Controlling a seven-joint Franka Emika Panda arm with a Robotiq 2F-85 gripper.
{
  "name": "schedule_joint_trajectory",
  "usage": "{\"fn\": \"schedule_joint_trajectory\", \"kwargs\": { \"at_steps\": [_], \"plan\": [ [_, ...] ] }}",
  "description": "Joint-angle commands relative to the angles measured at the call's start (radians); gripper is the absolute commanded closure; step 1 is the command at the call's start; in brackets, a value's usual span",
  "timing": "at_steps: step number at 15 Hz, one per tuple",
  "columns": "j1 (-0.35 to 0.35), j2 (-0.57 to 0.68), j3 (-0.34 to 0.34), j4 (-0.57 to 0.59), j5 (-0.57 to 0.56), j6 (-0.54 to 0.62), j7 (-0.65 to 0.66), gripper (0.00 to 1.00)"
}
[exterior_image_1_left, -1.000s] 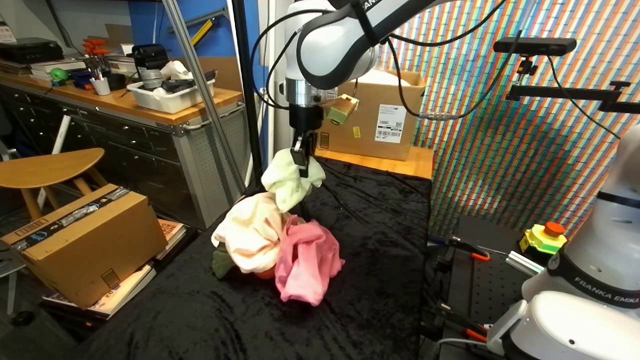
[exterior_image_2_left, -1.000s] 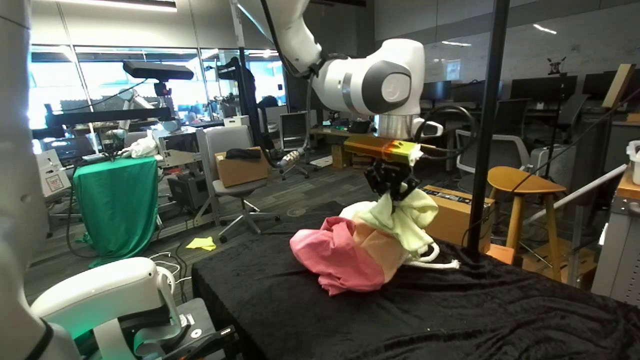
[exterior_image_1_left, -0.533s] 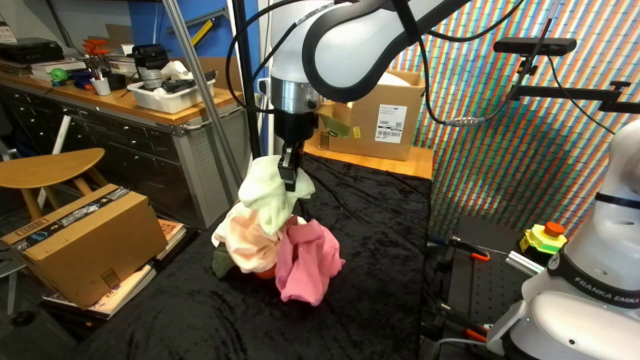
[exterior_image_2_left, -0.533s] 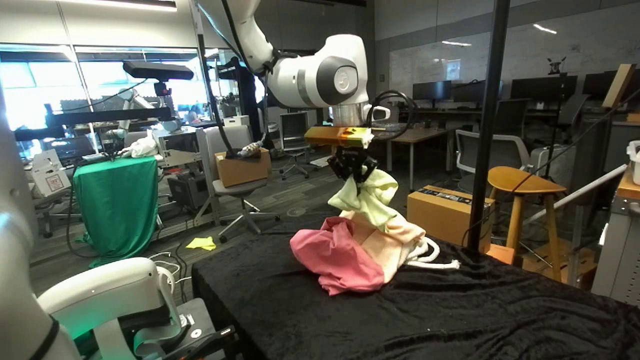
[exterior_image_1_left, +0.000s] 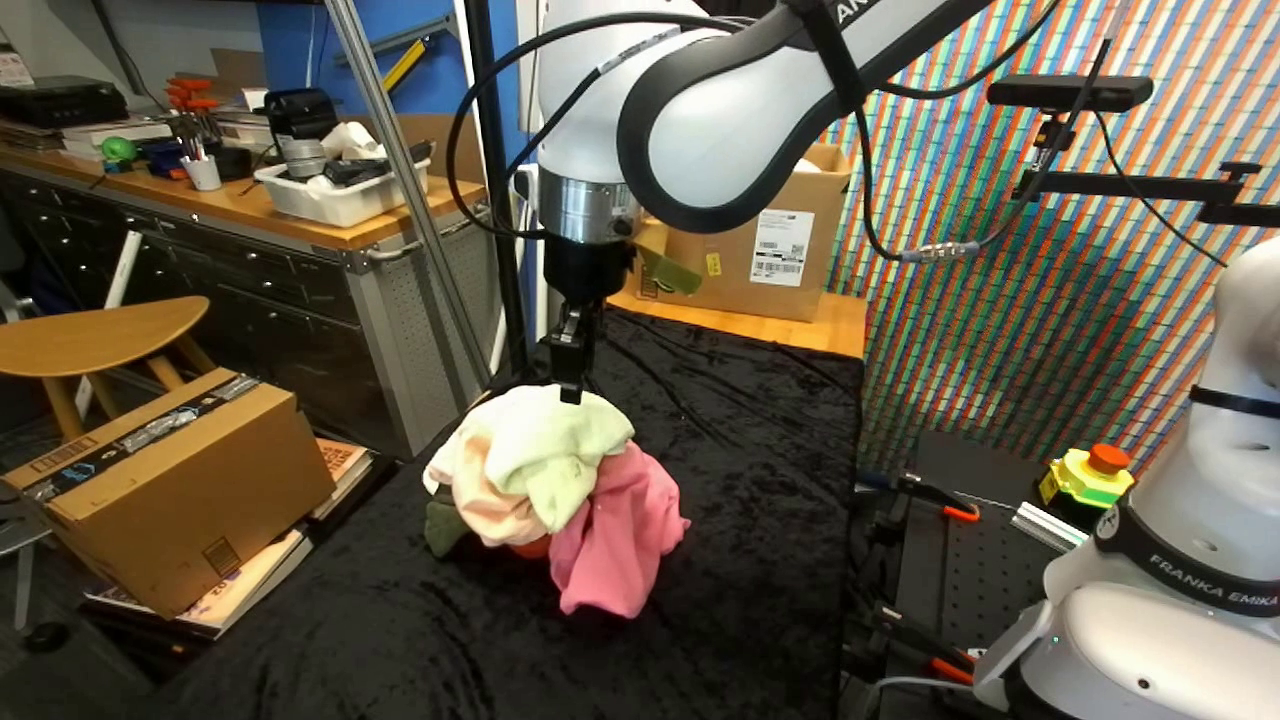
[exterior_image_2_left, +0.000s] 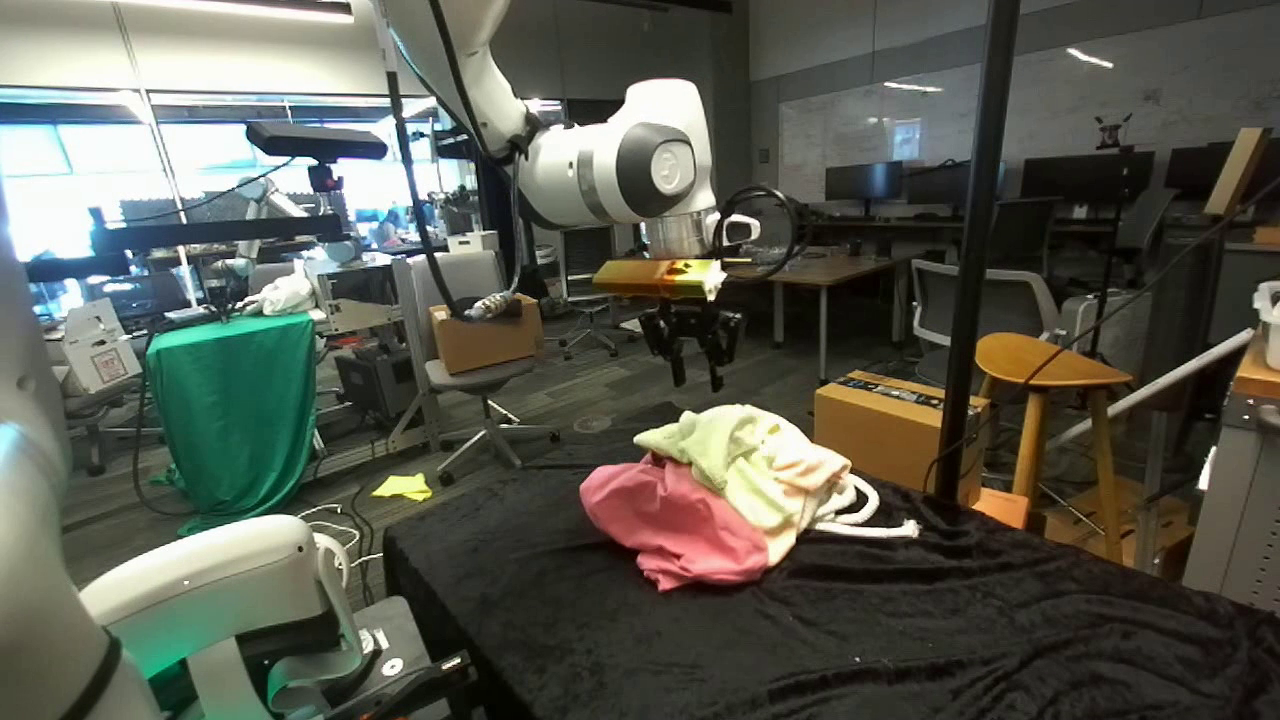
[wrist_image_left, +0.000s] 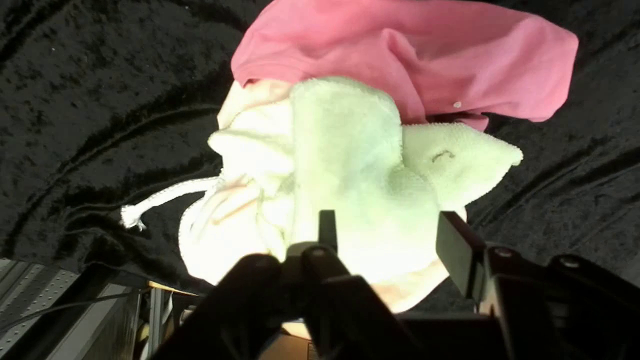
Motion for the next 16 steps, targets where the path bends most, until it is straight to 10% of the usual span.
{"fn": "schedule_joint_trajectory", "kwargs": {
  "at_steps": [1,3,16],
  "plan": [
    [0.0,-0.058,-0.006,-0.056,-0.039,0.035,0.044,0.12],
    [-0.002,-0.092,-0.01,-0.073,-0.049,-0.003,0.074,0.01],
    [0.011,-0.711,-0.017,-0.309,0.154,-0.436,0.048,0.0]
  ]
}}
